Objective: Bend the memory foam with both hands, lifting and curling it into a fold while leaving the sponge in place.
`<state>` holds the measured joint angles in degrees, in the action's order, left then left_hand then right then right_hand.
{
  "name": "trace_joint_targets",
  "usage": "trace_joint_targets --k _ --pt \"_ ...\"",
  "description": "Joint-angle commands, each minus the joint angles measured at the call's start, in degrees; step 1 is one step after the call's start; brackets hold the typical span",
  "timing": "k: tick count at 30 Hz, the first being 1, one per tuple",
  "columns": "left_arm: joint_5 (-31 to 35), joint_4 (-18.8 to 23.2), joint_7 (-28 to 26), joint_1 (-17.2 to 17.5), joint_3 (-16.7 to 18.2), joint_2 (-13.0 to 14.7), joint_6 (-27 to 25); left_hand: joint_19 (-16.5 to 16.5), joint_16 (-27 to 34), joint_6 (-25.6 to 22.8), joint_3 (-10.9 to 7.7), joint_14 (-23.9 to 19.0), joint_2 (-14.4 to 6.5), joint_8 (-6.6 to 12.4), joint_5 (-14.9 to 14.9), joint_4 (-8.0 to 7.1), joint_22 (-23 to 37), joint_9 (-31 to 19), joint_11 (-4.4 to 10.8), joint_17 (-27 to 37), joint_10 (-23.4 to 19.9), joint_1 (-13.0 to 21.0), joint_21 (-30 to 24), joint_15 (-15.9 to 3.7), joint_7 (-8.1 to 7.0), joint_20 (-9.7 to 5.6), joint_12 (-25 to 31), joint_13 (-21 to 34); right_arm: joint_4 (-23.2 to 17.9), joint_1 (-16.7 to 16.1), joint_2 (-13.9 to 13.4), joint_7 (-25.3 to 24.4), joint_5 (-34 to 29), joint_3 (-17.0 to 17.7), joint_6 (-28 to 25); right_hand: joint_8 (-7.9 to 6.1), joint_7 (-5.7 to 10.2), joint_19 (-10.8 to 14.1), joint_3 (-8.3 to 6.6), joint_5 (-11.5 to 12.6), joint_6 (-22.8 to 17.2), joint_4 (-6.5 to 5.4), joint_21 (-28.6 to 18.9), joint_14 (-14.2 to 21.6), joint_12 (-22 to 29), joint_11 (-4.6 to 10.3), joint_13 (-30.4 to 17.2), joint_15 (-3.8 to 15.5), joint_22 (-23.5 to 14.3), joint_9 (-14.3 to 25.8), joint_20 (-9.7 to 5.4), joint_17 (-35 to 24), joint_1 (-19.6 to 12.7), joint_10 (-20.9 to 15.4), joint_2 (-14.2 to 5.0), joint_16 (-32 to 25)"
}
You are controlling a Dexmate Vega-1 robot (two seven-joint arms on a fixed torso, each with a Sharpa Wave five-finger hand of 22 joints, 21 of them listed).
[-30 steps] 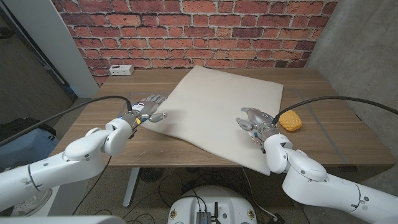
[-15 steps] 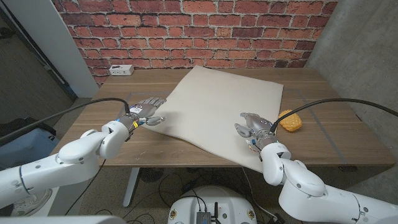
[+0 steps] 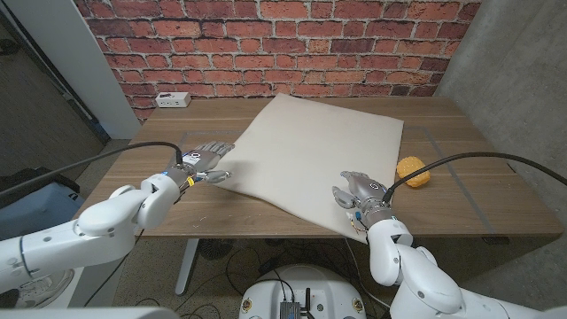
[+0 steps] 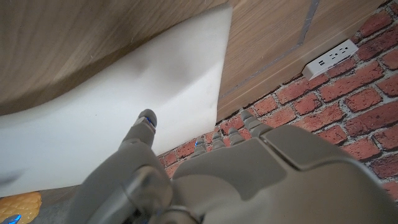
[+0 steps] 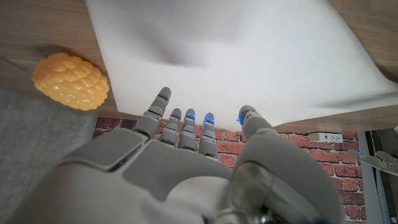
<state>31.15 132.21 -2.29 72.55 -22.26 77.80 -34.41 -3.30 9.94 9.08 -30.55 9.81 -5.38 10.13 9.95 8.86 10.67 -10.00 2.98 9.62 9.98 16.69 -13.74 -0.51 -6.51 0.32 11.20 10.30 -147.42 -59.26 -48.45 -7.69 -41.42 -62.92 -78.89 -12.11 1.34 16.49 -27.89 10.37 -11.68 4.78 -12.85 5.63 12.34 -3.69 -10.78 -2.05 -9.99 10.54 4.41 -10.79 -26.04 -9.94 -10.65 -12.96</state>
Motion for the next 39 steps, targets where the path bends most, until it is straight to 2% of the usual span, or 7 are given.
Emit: trace_joint_targets --k 1,10,16,23,30,34,39 --pt "1.96 0.24 0.54 1.42 0.09 2.48 -0.41 -0.53 -0.07 0.71 -0.06 4.1 0.38 -0.04 -0.06 0.35 0.04 -0.19 0.17 0.17 2.9 0.68 0.3 0.23 -0.08 -0.14 -0.22 0.27 1.36 -5.57 3.89 12.08 -19.63 -0.6 -1.09 0.07 -0.1 0.45 -0.16 -0.08 -0.5 0.14 0.16 0.53 0.18 0.04 -0.13 -0.09 -0.14 0.12 0.27 -0.28 -0.51 -0.72 0.39 -0.19" --pt "8.75 1.42 4.25 0.89 -2.11 3.42 -2.76 0.11 0.08 1.04 0.03 4.34 1.24 0.42 0.14 1.05 -0.02 -0.24 0.98 0.18 3.39 2.01 0.32 0.27 -0.72 0.11 -0.19 0.3 2.87 -7.43 5.36 17.91 -27.52 -1.49 -1.09 0.32 -0.08 1.06 0.59 -0.07 -0.88 1.65 0.21 1.29 0.07 0.03 -0.09 -0.11 -0.08 0.06 0.94 0.12 -1.05 -1.19 2.87 0.09" --pt "12.14 1.81 7.24 0.52 -2.84 3.43 -3.7 1.0 0.33 0.31 -0.02 3.9 1.89 0.98 0.49 1.46 -0.09 -0.25 0.82 0.18 2.2 3.56 0.24 0.47 -1.2 0.19 0.33 0.29 5.07 -8.48 7.12 28.33 -38.43 -1.77 -0.8 0.58 0.02 1.28 1.45 -0.04 -0.82 2.58 0.35 1.73 -0.18 0.33 -0.07 -0.12 -0.05 0.04 1.53 0.27 -1.1 -1.05 4.79 0.31" --pt "14.02 1.36 9.24 -0.03 -2.96 2.91 -2.51 1.75 0.46 -0.77 -0.1 3.38 2.59 1.53 0.86 1.67 -0.17 -0.26 0.67 0.17 1.42 5.5 0.3 0.66 -1.27 0.4 0.55 0.28 8.3 -16.63 13.08 38.14 -50.89 6.43 7.78 0.93 0.23 1.14 2.39 0.21 -0.33 3.56 0.65 1.82 -0.58 0.79 -0.07 -0.29 -0.03 0.03 2.02 0.35 -1.21 -0.54 7.01 0.67" --pt "15.31 1.71 11.31 0.1 -2.31 3.44 -2.26 2.9 0.64 -1.64 -0.08 2.38 3.81 1.84 1.39 1.82 -0.26 -0.26 0.24 0.17 0.44 8.05 0.33 0.77 -1.65 0.76 0.74 0.26 10.06 -25.01 20.71 40.81 -57.83 15.34 19.21 1.37 0.72 1.04 3.09 0.65 0.82 4.3 0.89 1.51 -1.05 0.93 -0.09 -0.21 -0.03 0.04 2.34 0.37 -1.63 0.39 8.81 1.09" --pt "14.44 1.92 11.79 0.42 -1.52 3.84 -1.79 4.28 0.79 -1.92 0.03 1.2 5.21 1.84 2.01 1.86 -0.33 -0.23 -0.01 0.17 -0.64 10.65 0.3 1.3 -1.51 1.43 0.97 0.25 11.02 -28.04 24.7 41.13 -60.39 18.75 24.46 1.57 1.12 1.13 3.41 0.98 1.63 4.68 0.96 1.44 -1.25 1.46 -0.1 -0.05 -0.03 0.05 2.41 0.37 -2.06 0.9 9.79 1.25" --pt "17.65 1.68 15.98 -1.04 -2.6 2.81 -1.74 6.19 0.88 -2.89 0.04 -0.23 6.44 2.03 2.5 1.84 -0.37 -0.21 0.45 0.15 -2.49 13.76 0.15 1.16 -1.76 0.97 1.38 0.25 11.11 -30.64 28.19 40.75 -60.82 21.9 29.42 1.63 1.25 1.25 3.67 1.3 2.14 4.92 1.01 1.16 -1.47 1.59 -0.11 0.09 -0.03 0.07 2.43 0.36 -2.47 1.54 10.6 1.45"
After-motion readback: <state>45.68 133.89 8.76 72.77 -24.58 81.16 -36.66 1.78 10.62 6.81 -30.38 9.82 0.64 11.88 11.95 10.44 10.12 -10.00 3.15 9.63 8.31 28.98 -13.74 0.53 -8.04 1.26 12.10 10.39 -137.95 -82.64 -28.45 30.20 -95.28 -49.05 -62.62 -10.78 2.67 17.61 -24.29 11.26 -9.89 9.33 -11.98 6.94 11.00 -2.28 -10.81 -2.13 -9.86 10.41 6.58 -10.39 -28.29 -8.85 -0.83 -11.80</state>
